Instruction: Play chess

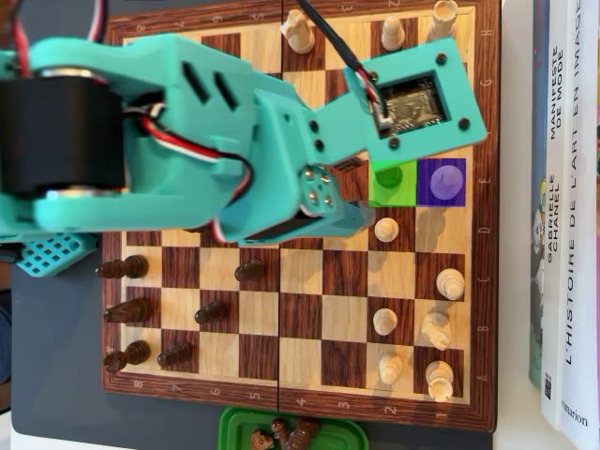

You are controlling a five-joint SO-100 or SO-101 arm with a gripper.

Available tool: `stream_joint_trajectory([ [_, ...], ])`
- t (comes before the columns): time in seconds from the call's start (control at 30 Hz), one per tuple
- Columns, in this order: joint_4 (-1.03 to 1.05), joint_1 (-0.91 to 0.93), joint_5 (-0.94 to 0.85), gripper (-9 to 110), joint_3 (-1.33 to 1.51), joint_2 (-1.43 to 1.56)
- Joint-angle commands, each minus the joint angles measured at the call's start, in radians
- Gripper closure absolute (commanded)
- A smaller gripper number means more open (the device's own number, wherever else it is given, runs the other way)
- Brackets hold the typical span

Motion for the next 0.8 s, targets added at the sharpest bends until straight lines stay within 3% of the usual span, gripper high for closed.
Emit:
stream_joint_trajectory([
  [0.0, -0.002, -0.008, -0.003, 85, -0.061, -0.015],
  [0.77, -0.002, -0.034, -0.002, 85, -0.155, -0.138],
])
